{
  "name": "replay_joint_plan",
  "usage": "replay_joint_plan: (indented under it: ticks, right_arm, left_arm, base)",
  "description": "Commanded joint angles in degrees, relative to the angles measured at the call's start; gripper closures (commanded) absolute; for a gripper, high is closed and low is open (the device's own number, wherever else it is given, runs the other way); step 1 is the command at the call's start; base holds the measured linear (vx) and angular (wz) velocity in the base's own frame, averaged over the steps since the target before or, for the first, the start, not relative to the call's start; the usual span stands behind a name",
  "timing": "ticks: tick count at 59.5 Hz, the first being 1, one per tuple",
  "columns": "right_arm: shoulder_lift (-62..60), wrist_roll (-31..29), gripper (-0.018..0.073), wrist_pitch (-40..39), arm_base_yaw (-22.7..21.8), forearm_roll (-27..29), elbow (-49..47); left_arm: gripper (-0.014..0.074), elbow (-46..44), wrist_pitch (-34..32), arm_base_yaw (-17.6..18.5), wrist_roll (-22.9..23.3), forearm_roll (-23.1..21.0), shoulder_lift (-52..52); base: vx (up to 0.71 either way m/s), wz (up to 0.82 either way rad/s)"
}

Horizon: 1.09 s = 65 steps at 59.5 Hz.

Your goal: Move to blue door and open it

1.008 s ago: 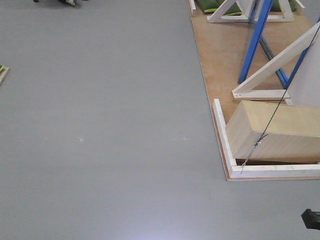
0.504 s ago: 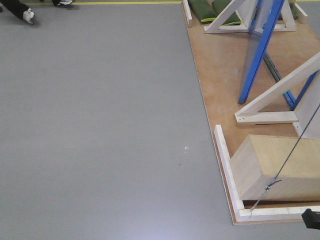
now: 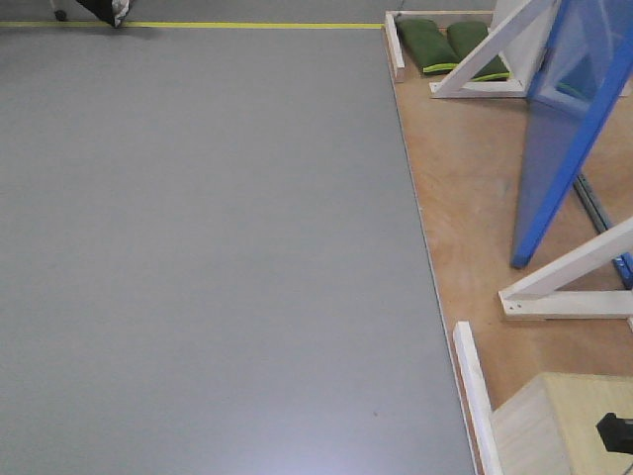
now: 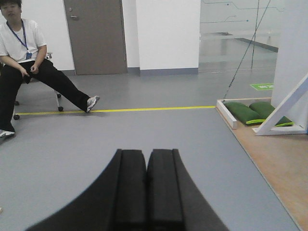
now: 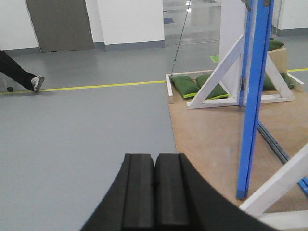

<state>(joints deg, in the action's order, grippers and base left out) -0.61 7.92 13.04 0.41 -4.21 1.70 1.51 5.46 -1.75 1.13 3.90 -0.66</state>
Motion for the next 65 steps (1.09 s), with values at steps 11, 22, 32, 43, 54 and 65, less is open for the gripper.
replay_joint_plan:
  ticks: [11, 22, 32, 43, 54, 65]
  right_arm:
    - [-1.0, -0.3, 0.0561, -4.8, 0.1, -0.7, 0.1]
    - [-1.0, -0.3, 0.0561, -4.8, 0.1, -0.7, 0.1]
    - [-1.0, -0.3, 0.0561, -4.8, 0.0, -0.7, 0.1]
    - [-1.0, -0.3, 0.0561, -4.8, 0.0, -0.7, 0.1]
    - [-1.0, -0.3, 0.0561, -4.8, 0.0, -0.7, 0.1]
    - [-1.0, -0.3, 0.0561, -4.8, 0.0, -0.7, 0.1]
  left_arm:
    - [0.0524, -1.6, -4.8, 0.0, 0.4, -0.1, -0.9]
    - [0.0524, -1.6, -4.8, 0.0, 0.4, -0.1, -0.9]
    - [0.0524, -1.6, -4.8, 0.0, 0.4, -0.1, -0.9]
    - [0.0524, -1.6, -4.8, 0.0, 0.4, -0.1, -0.9]
    - [0.0524, -1.6, -4.8, 0.0, 0.4, -0.1, -0.9]
    - [0.0524, -1.6, -4.8, 0.0, 0.4, -0.1, -0.9]
  base:
    - [0.47, 0.08]
    - [0.46, 0.02]
    - [0.44, -0.01]
    - [0.41, -0.04]
    - [0.38, -0.04]
    - [0.36, -0.01]
